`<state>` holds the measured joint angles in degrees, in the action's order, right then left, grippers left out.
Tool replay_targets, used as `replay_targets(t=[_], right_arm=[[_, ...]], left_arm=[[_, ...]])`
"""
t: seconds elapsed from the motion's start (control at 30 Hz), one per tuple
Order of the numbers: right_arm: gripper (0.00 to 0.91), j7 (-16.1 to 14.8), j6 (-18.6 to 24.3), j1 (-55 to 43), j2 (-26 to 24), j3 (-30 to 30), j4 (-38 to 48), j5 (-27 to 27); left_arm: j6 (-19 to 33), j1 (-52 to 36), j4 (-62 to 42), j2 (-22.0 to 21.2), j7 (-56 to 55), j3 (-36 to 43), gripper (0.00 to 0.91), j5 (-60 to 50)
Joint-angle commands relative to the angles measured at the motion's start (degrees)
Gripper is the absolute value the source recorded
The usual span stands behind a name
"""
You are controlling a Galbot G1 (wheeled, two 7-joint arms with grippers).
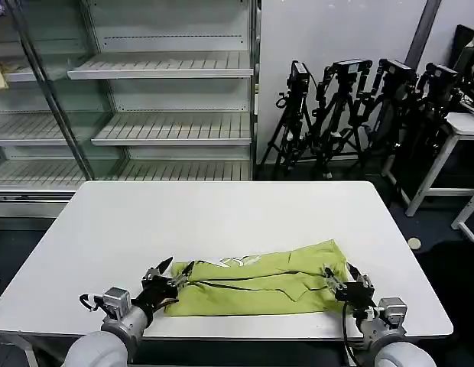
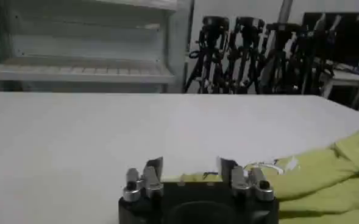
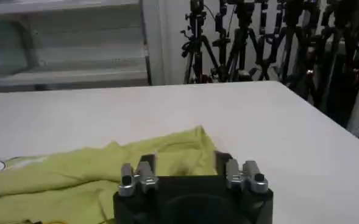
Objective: Fold and organize the clothes.
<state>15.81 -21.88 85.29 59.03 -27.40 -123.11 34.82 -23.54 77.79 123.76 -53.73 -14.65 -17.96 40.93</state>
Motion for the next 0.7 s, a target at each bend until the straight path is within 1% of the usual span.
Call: replay_targets(t=[0.03, 0.2, 0.7], right_arm=[[0.907, -0.13, 0.26, 1.19, 0.33, -0.22, -0.75, -0.48], [0.907, -0.18, 0.60, 1.73, 0.67, -0.17, -1.02, -0.68], [0.907, -0.40, 1.26, 3.30, 0.37, -1.76, -2.52, -0.61]], left_arm=[[1.95, 1.79, -0.13, -6.60, -3.46, 0.60, 0.907, -0.30], [1.85, 1.75, -1.62, -8.95, -3.88, 2.09, 0.907, -1.33], [0.76, 0.68, -5.47, -11.12, -5.14, 3.41, 0.907, -2.47]])
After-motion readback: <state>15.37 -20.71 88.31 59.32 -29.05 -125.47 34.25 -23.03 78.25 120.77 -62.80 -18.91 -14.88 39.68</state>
